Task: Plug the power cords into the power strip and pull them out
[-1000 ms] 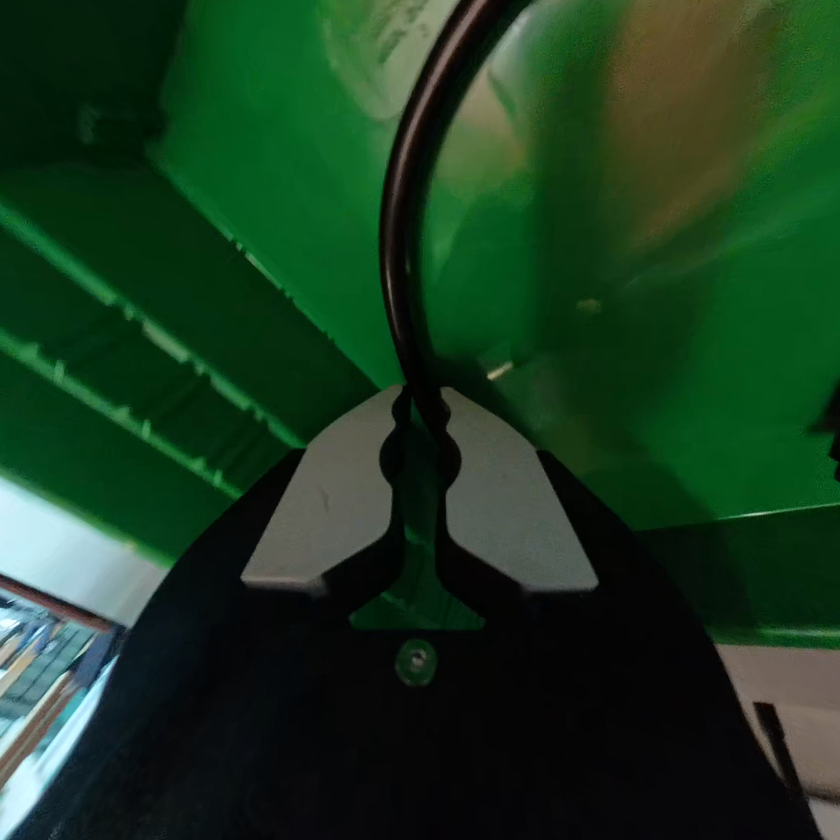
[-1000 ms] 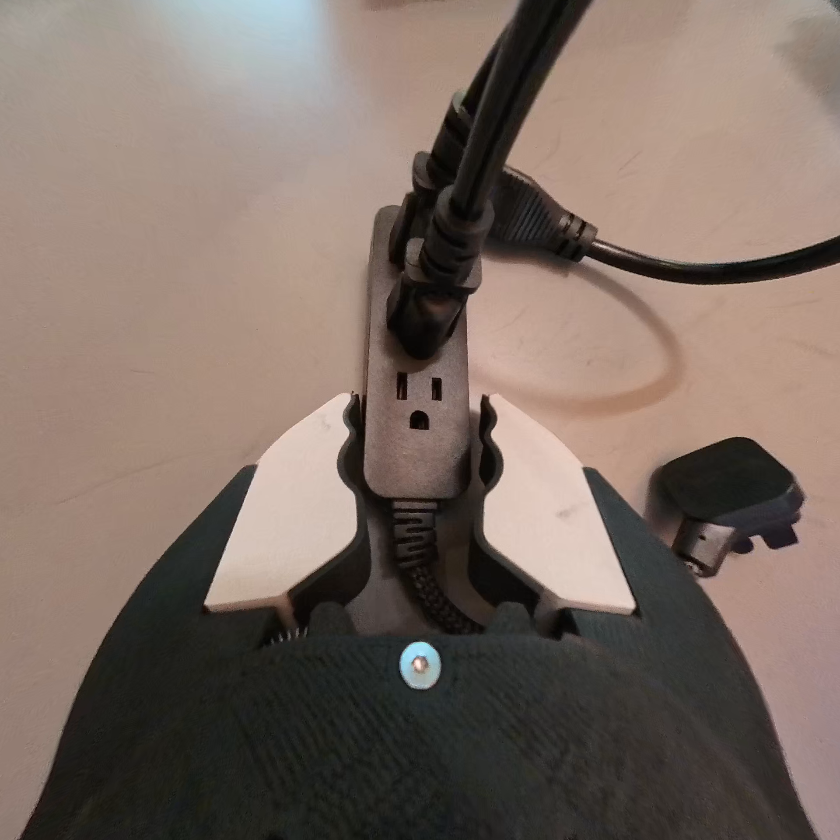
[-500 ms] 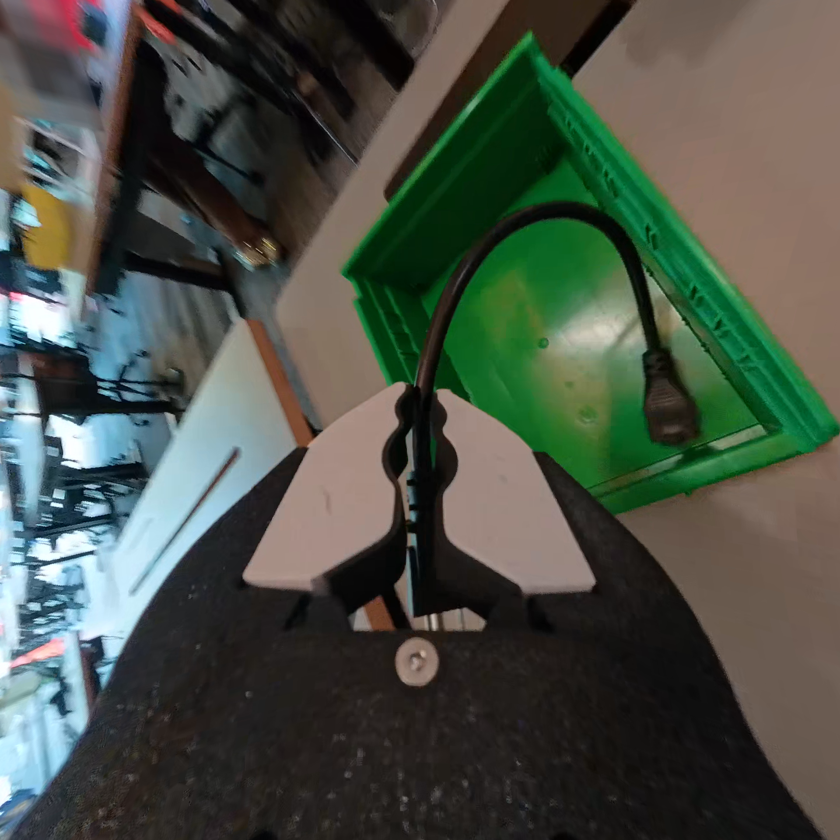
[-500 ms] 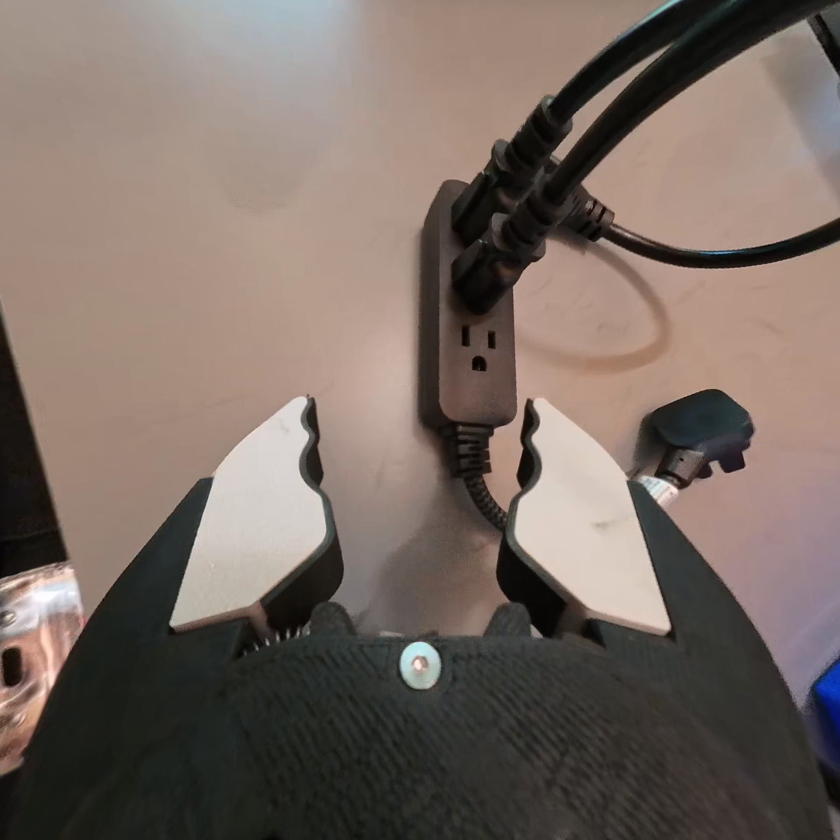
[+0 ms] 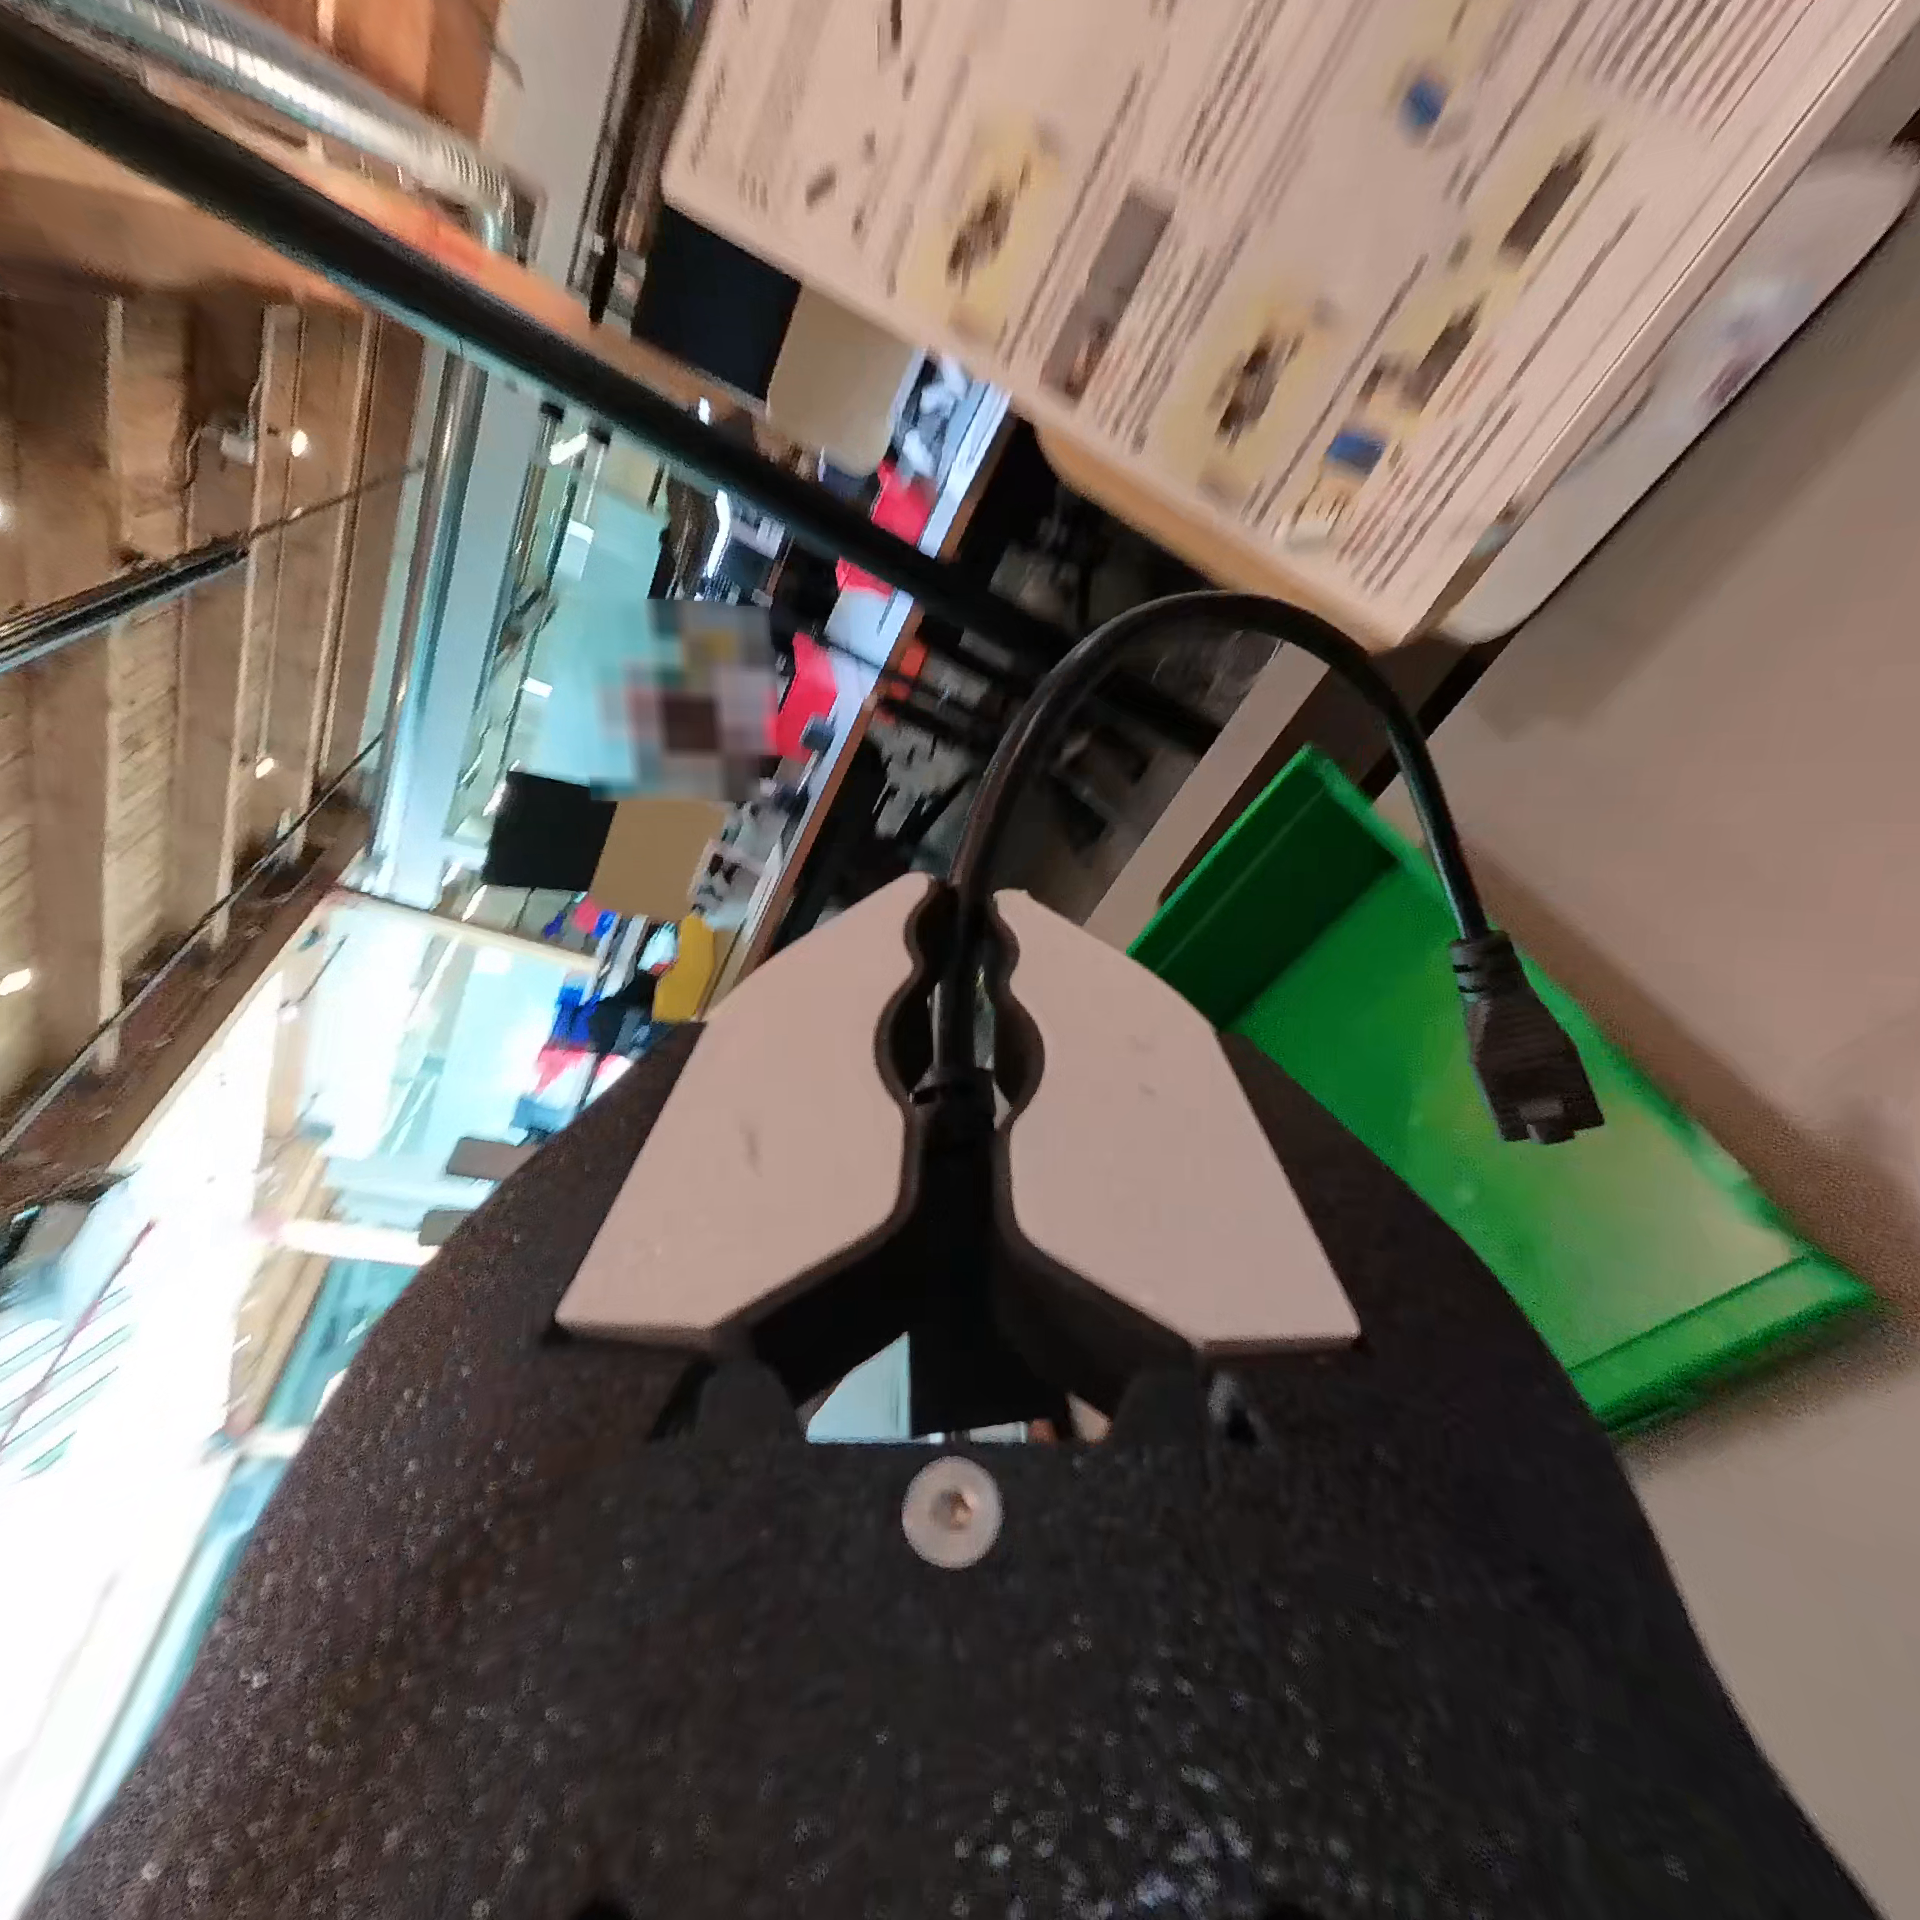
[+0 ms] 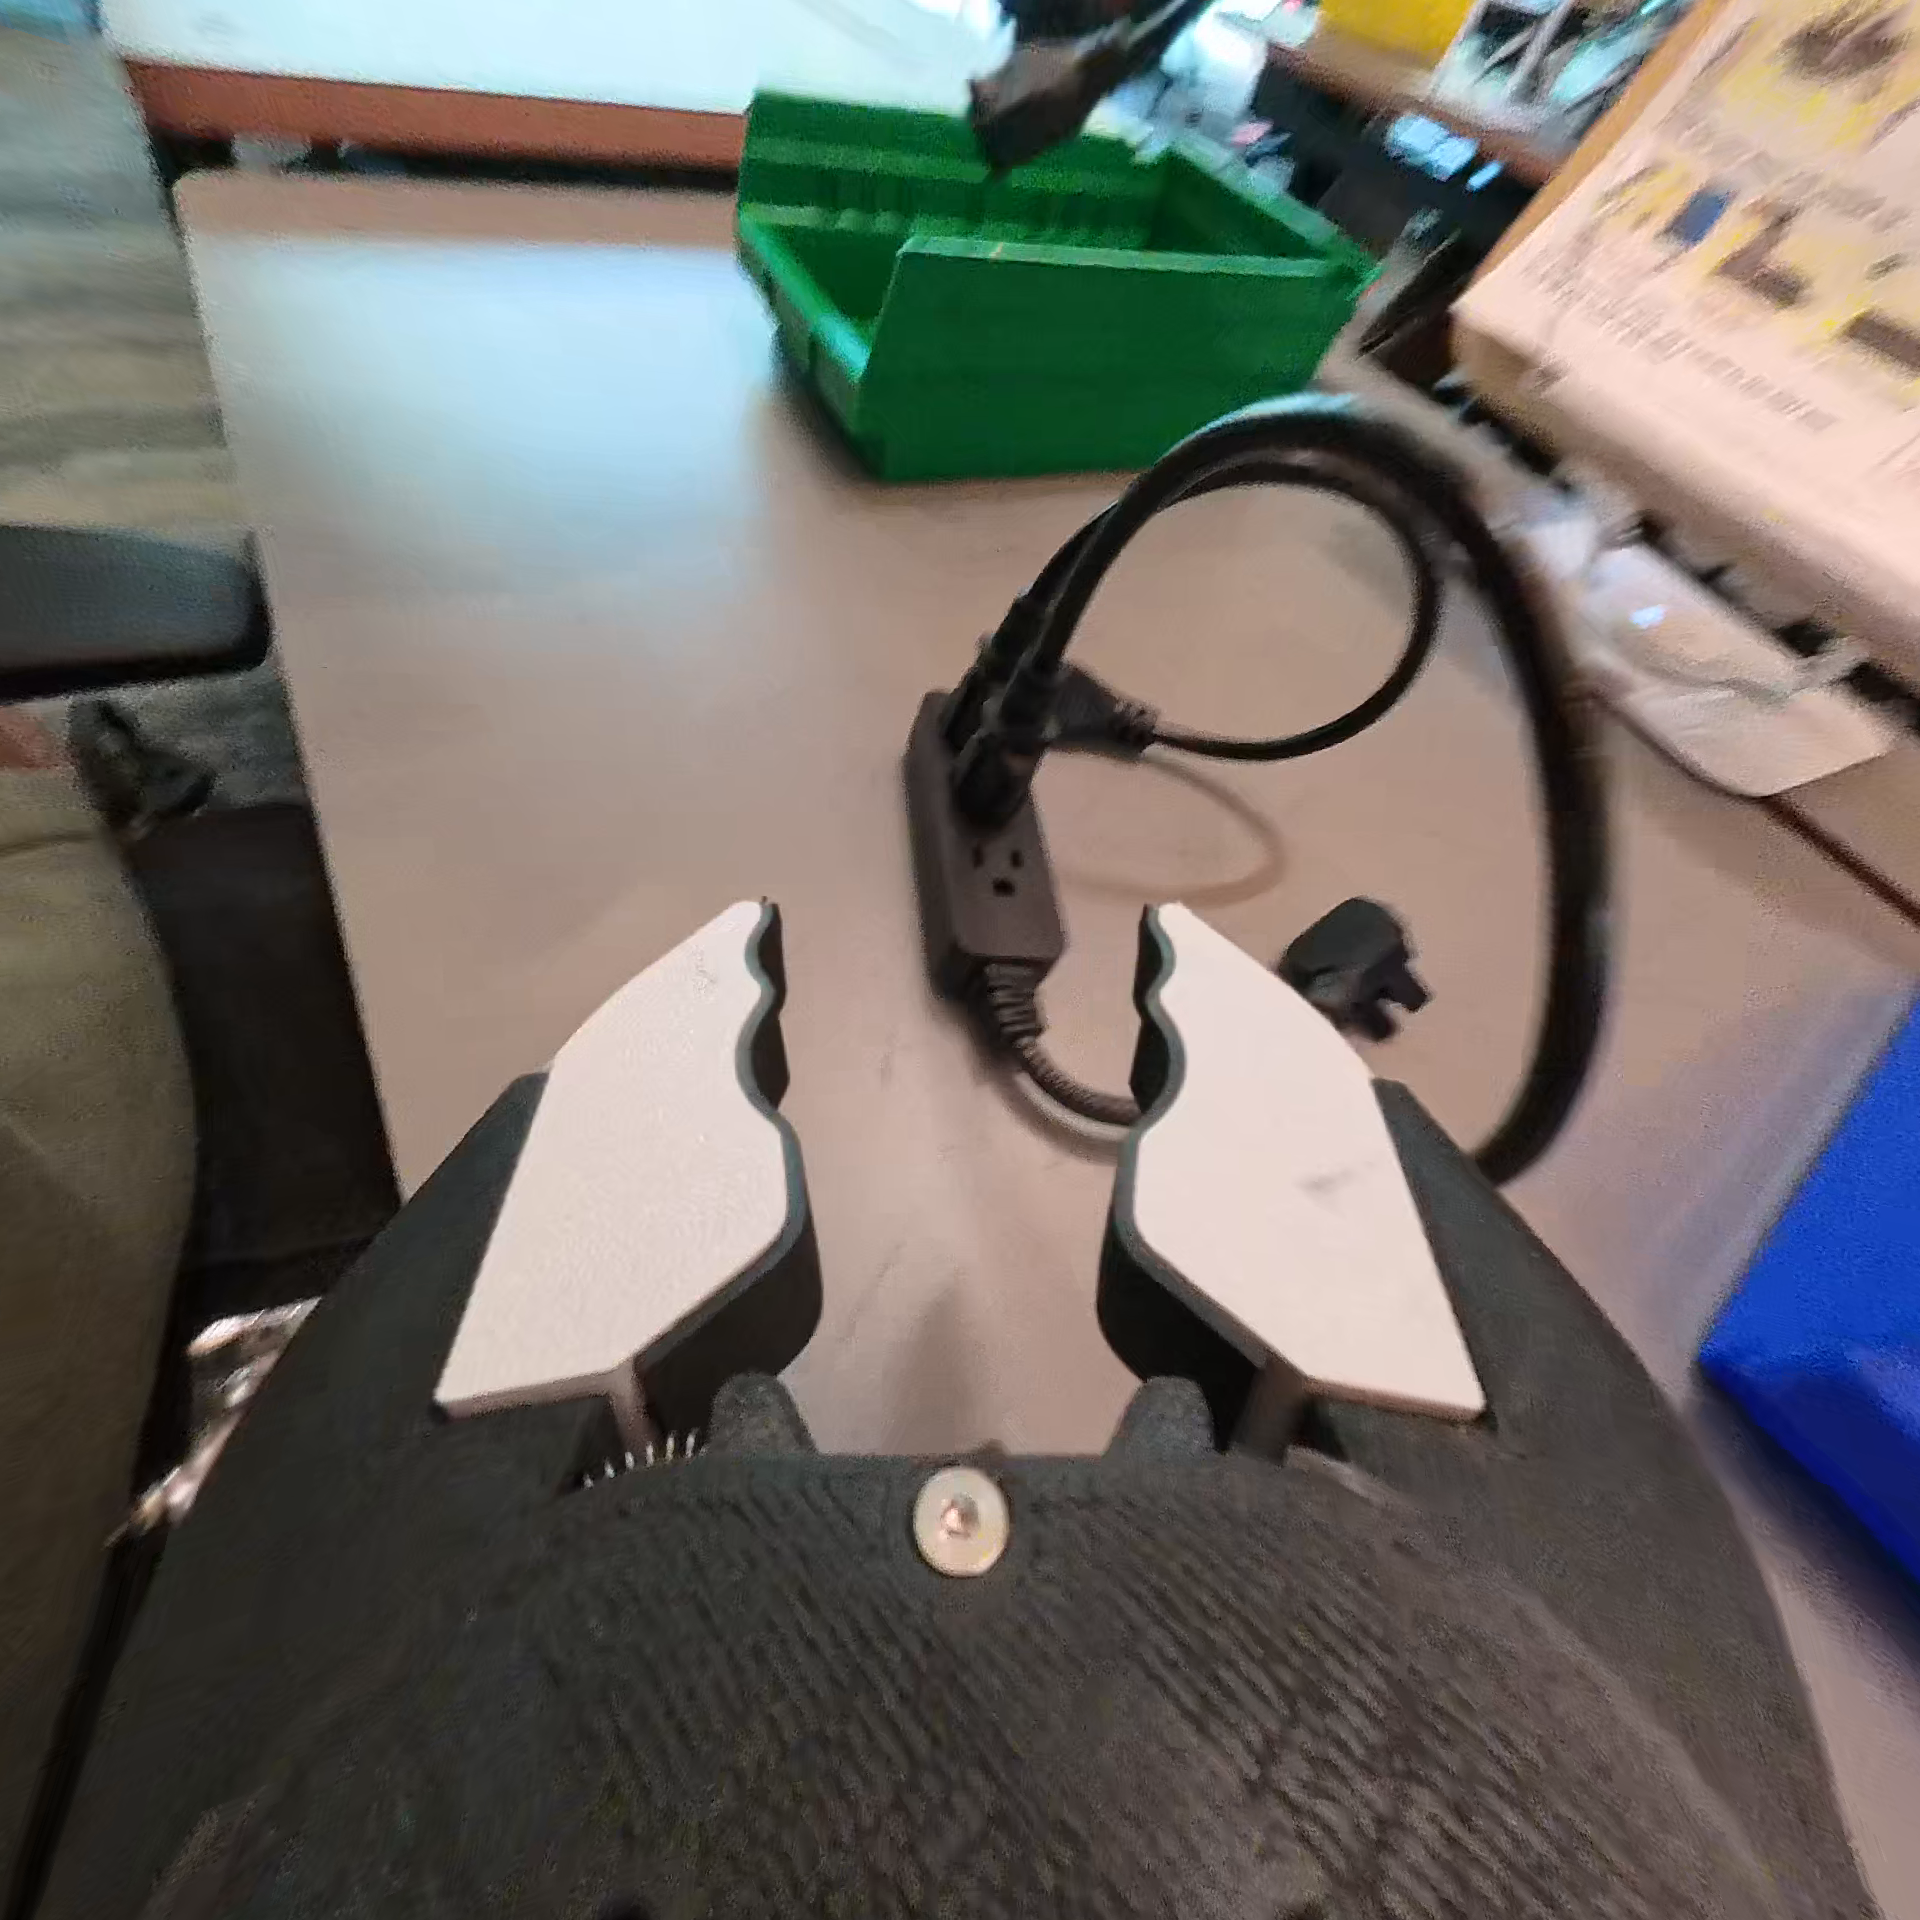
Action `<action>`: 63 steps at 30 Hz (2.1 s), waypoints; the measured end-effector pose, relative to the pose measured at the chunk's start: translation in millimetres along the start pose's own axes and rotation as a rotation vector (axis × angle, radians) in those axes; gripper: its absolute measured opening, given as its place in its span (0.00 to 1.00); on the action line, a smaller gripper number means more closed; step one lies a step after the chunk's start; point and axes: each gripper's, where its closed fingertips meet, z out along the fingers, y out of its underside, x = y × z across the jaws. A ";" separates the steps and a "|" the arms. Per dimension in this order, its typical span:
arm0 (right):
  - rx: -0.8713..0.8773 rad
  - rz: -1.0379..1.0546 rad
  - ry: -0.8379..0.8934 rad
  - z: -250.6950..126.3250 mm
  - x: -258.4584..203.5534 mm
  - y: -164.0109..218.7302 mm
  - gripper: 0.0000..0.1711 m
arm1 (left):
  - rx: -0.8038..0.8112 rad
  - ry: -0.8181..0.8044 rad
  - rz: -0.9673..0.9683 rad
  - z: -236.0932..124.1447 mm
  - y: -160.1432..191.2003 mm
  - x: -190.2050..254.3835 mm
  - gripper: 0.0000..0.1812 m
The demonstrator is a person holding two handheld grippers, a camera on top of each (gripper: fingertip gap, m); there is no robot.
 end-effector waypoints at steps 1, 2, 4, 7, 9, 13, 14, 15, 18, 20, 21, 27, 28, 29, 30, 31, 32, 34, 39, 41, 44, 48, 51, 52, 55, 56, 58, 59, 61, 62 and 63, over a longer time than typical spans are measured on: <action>0.034 0.005 0.048 -2.3 8.1 -6.2 0.38 | 0.052 0.023 -0.027 -6.1 -11.3 4.5 0.03; 0.069 0.017 0.097 -4.3 16.5 -13.8 0.37 | 0.110 0.050 -0.052 -12.6 -22.9 10.6 0.03; 0.152 0.030 0.224 -10.8 37.6 -35.6 0.37 | 0.227 0.095 -0.102 -27.7 -45.7 25.1 0.03; 0.310 -0.005 0.356 -26.6 61.5 -85.4 0.38 | 0.437 0.097 -0.095 -61.1 -83.9 48.5 0.03; 0.393 -0.040 0.362 -30.9 67.5 -122.8 0.37 | 0.523 0.123 -0.064 -80.3 -104.8 68.0 0.03; 0.486 -0.219 0.331 -24.0 59.7 -181.9 0.27 | 0.670 0.261 -0.102 -103.5 -137.9 107.8 0.03; 0.478 -0.265 0.322 -20.5 56.2 -188.2 0.20 | 0.695 0.285 -0.107 -105.8 -142.2 115.9 0.03; 0.465 -0.299 0.320 -17.6 53.9 -191.6 0.14 | 0.711 0.309 -0.123 -106.9 -144.8 122.9 0.04; 0.399 -0.350 0.377 -13.1 59.6 -188.1 0.06 | 0.751 0.339 -0.167 -109.4 -147.9 134.5 0.03; 0.378 -0.320 0.316 -11.4 56.5 -182.0 0.05 | 0.742 0.355 -0.166 -107.8 -144.7 139.7 0.03; 0.382 -0.294 0.289 -12.7 55.1 -181.3 0.05 | 0.748 0.360 -0.169 -107.3 -143.7 141.9 0.03; 0.298 -0.238 0.268 -17.1 51.0 -190.9 0.05 | 0.675 0.275 -0.079 -81.9 -129.8 159.3 0.04; 0.272 -0.225 0.272 -16.6 50.2 -192.2 0.05 | 0.662 0.262 -0.070 -77.7 -128.5 162.1 0.04; 0.241 -0.218 0.288 -16.3 50.7 -192.7 0.05 | 0.652 0.256 -0.069 -74.1 -128.0 165.0 0.04; 0.198 -0.214 0.315 -15.7 52.5 -192.0 0.05 | 0.642 0.260 -0.073 -70.9 -127.7 168.4 0.04; 0.147 -0.210 0.338 -14.7 53.9 -190.4 0.05 | 0.624 0.271 -0.075 -68.0 -127.5 172.4 0.05; 0.098 -0.206 0.360 -13.3 54.5 -188.8 0.05 | 0.605 0.265 -0.075 -66.4 -128.2 173.8 0.10; 0.013 -0.213 0.396 -9.0 51.8 -185.8 0.05 | 0.589 0.250 -0.042 -70.6 -135.8 177.4 0.14; -0.097 -0.249 0.411 5.1 35.7 -183.4 0.05 | 0.490 0.382 0.120 -75.6 -153.2 216.4 0.18; -0.130 -0.244 0.408 6.4 32.9 -180.0 0.05 | 0.454 0.363 0.101 -68.1 -155.8 214.0 0.04; -0.095 -0.194 0.391 4.9 30.8 -181.2 0.05 | 0.445 0.492 0.027 -67.9 -157.4 221.3 0.04; -0.048 -0.167 0.325 0.9 27.0 -184.2 0.05 | 0.513 0.598 -0.068 -71.0 -163.9 230.6 0.04; 0.077 -0.201 0.211 -12.4 12.9 -197.9 0.09 | 0.590 0.648 -0.142 -75.9 -169.6 227.7 0.04; 0.149 -0.192 0.158 -23.3 7.5 -205.5 0.10 | 0.595 0.655 -0.156 -74.8 -169.1 226.2 0.04; 0.356 -0.102 0.093 -70.3 11.5 -220.6 0.13 | 0.627 0.695 -0.213 -74.3 -167.9 221.5 0.04; 0.415 -0.071 0.117 -86.7 20.3 -220.9 0.13 | 0.641 0.714 -0.242 -74.9 -167.8 219.8 0.04; 0.477 -0.042 0.190 -109.2 41.0 -209.5 0.13 | 0.717 0.778 -0.296 -82.7 -171.8 217.1 0.04; 0.472 -0.046 0.186 -110.3 45.5 -197.1 0.13 | 0.759 0.808 -0.328 -87.5 -174.9 214.8 0.04; 0.390 0.003 0.120 -92.8 47.0 -162.4 0.17 | 0.824 0.865 -0.384 -95.6 -181.3 210.8 0.04; 0.340 0.028 0.093 -78.7 45.9 -145.1 0.20 | 0.873 0.883 -0.402 -100.8 -185.6 208.4 0.04; 0.310 0.048 0.088 -64.8 44.9 -131.6 0.22 | 0.916 0.892 -0.416 -105.1 -189.7 206.2 0.04</action>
